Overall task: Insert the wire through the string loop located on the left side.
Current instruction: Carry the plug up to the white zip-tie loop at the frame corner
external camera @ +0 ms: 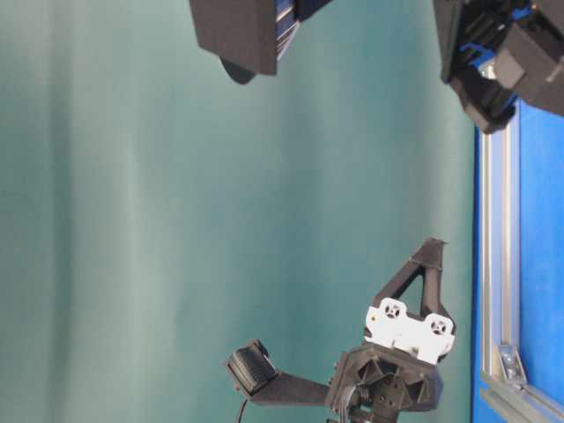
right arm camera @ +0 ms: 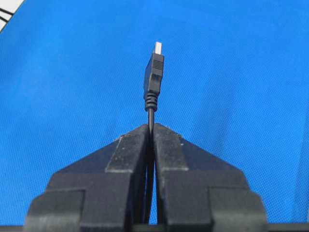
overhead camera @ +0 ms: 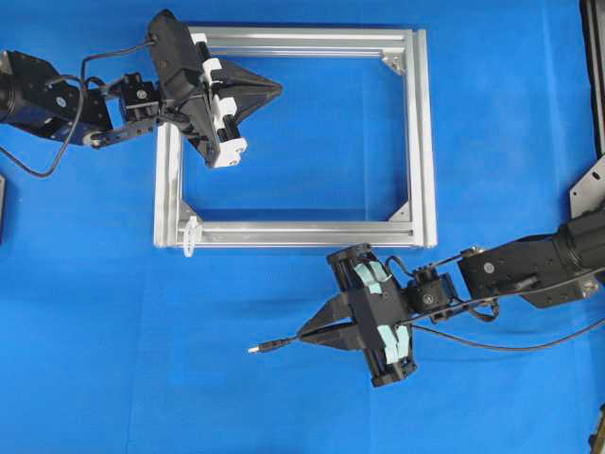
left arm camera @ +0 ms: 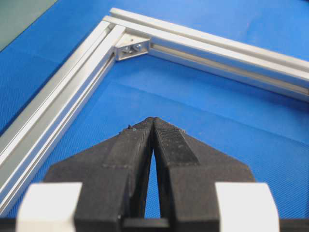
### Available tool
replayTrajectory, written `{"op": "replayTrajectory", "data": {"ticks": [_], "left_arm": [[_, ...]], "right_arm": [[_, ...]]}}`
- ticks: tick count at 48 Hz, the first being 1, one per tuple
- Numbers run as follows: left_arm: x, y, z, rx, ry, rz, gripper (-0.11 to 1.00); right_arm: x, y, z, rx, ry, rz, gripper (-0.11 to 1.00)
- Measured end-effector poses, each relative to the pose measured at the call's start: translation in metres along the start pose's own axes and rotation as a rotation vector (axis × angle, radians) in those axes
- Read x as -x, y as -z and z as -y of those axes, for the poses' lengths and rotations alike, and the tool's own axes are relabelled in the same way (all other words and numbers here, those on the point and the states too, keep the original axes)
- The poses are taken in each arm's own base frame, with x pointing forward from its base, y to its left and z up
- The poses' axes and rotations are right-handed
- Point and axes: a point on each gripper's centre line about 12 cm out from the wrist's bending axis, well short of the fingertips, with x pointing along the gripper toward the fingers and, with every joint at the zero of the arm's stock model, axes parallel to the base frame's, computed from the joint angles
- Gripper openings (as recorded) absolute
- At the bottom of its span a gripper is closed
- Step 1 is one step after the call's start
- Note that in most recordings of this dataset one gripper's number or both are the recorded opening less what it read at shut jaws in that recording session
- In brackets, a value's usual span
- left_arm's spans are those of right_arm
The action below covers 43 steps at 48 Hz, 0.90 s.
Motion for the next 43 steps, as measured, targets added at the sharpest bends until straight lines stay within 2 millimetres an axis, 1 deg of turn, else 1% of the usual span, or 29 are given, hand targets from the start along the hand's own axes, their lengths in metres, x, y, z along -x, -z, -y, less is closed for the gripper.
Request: {"op": "replayTrajectory", "data": {"ticks": [37,43], "left_arm": [[0.0000,0.0000,0.0000,0.000,0.000,0.000,0.00],[0.0000,0.0002,0.0000,0.000,0.000,-0.002,0.00]], "right_arm": [[-0.0001,0.0012,0.0001,0.001,0.000,-0.003,0.00],[0.0018,0.0035,0.0083,-0.006,0.018,-0.008,0.00]]}}
